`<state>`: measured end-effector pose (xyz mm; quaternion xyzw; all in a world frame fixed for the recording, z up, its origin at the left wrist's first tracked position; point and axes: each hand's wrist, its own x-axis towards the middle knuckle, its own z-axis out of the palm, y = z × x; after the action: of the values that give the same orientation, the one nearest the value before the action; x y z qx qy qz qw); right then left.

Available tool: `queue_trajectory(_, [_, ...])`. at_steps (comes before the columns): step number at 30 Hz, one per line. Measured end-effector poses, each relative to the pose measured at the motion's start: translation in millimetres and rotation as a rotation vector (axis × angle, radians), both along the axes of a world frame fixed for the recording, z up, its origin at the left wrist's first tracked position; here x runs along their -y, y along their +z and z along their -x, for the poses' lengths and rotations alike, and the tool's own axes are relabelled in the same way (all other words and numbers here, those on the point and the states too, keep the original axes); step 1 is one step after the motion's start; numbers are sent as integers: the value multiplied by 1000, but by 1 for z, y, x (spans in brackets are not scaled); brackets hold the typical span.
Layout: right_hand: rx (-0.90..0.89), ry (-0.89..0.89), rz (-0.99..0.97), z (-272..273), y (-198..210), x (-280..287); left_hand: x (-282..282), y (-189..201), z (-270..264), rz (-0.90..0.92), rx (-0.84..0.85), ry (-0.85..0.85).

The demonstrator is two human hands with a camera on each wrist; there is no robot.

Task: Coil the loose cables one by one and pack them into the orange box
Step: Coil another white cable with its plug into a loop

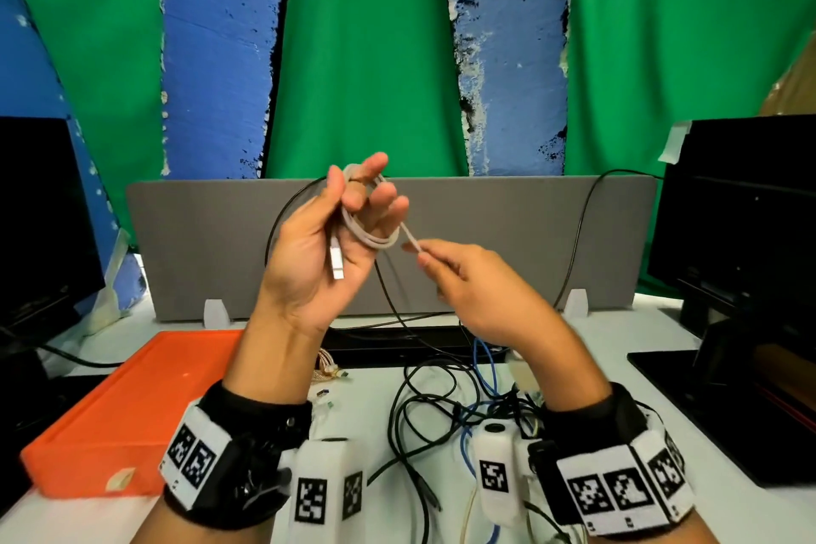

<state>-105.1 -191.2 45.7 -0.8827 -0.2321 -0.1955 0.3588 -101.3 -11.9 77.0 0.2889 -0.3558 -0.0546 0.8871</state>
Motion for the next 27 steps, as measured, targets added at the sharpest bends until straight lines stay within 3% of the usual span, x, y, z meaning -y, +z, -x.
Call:
queue_trajectory(3, [-69, 50, 86, 4, -1, -7, 0, -1, -6, -23, 9, 169])
queue_trajectory(6, [-82, 108, 194, 10, -2, -16, 6, -4, -7, -169, 58, 413])
queue_trajectory(10, [-12, 136, 244, 20, 3, -18, 9, -10, -6, -742, 399, 948])
queue_trajectory(13, [94, 93, 167, 22, 10, -11, 4, -17, -9, -1159, 593, 1113])
queue_trajectory(15, [129, 95, 65, 22, 12, -4, 2, -16, -7, -1261, 549, 931])
queue_trajectory(17, [140, 90, -33, 23, 14, 0, 3, -14, -1, -1196, 402, 599])
queue_trajectory(19, [154, 88, -106, 24, 16, 2, 3, -12, 4, -1089, 304, 385])
queue_trajectory(22, [182, 101, -166, 24, 16, 0, 3, -15, 2, -990, 249, 273])
queue_trajectory(27, [183, 75, -156, 20, 11, -7, 0, -12, 1, -923, 163, 283])
